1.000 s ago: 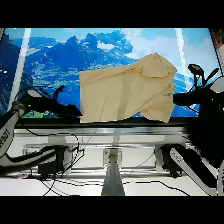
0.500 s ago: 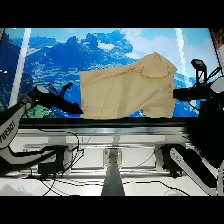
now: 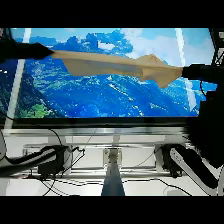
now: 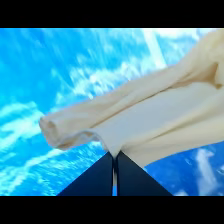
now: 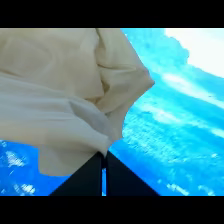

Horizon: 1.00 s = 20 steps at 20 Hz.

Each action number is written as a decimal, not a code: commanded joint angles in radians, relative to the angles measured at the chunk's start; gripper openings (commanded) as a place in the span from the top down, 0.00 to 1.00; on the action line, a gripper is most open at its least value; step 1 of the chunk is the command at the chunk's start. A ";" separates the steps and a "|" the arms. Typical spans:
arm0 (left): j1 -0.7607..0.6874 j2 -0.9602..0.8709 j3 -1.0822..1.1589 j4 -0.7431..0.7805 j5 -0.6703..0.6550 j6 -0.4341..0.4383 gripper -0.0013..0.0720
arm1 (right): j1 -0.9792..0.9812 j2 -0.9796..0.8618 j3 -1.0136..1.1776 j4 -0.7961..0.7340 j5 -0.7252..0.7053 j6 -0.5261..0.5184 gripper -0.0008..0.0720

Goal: Fold the clothes and pants, and hang the long-sleeved shirts on hangers.

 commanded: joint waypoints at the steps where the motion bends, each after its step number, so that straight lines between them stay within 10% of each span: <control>1: 0.034 0.074 0.022 0.208 -0.071 -0.078 0.97 | 0.001 0.000 0.006 0.090 0.223 -0.001 0.97; 9: 0.035 0.077 -0.513 0.369 -0.124 -0.084 0.96 | 0.001 0.000 -0.388 0.282 0.576 -0.087 0.89; 11: 0.035 0.077 -0.588 0.369 -0.080 -0.084 0.96 | 0.001 0.000 -0.433 0.258 0.507 -0.115 0.45; 12: 0.035 0.077 -0.605 0.368 -0.071 -0.084 0.96 | 0.001 0.000 -0.439 0.238 0.439 -0.120 0.39; 20: 0.035 0.077 -0.608 0.365 -0.050 -0.083 0.96 | 0.000 -0.150 -0.440 0.241 0.014 -0.076 0.39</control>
